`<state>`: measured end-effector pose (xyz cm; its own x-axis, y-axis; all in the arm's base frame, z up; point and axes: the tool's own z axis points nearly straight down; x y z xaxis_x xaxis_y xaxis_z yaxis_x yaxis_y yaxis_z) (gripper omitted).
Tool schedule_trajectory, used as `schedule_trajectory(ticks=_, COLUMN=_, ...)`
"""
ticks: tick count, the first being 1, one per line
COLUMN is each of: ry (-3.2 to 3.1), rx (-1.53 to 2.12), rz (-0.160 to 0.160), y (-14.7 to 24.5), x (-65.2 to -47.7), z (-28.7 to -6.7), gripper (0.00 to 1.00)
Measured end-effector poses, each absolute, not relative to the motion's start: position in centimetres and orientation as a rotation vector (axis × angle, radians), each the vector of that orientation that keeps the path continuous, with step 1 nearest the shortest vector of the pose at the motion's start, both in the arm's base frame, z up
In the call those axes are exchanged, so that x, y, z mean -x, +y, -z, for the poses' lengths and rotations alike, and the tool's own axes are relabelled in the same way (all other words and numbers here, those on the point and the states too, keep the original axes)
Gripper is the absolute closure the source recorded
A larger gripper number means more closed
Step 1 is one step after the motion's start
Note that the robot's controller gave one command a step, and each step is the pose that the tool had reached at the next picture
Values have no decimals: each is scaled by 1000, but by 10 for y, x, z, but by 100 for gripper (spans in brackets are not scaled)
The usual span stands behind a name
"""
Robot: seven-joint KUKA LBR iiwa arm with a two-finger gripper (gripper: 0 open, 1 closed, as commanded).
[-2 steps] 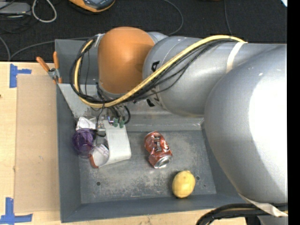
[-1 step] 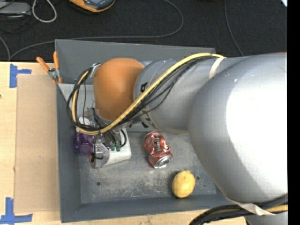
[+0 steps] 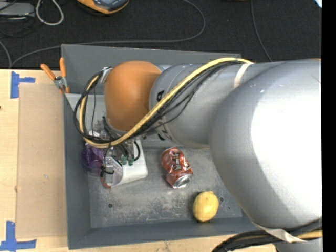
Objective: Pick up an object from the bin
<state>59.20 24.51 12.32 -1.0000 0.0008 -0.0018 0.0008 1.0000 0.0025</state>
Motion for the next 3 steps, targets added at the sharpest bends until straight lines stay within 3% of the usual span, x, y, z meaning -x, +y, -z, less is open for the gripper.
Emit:
schedule_trajectory(ticks=1, ry=3134, rx=205, rz=-3, y=244, x=-588, z=-113, gripper=0)
schedule_trajectory(ticks=2, ry=3138, rx=159, rz=-2, y=244, x=-585, z=-108, gripper=0)
schedule_trajectory(ticks=3, ry=3110, rx=234, rz=-2, y=243, x=-569, z=-102, gripper=0)
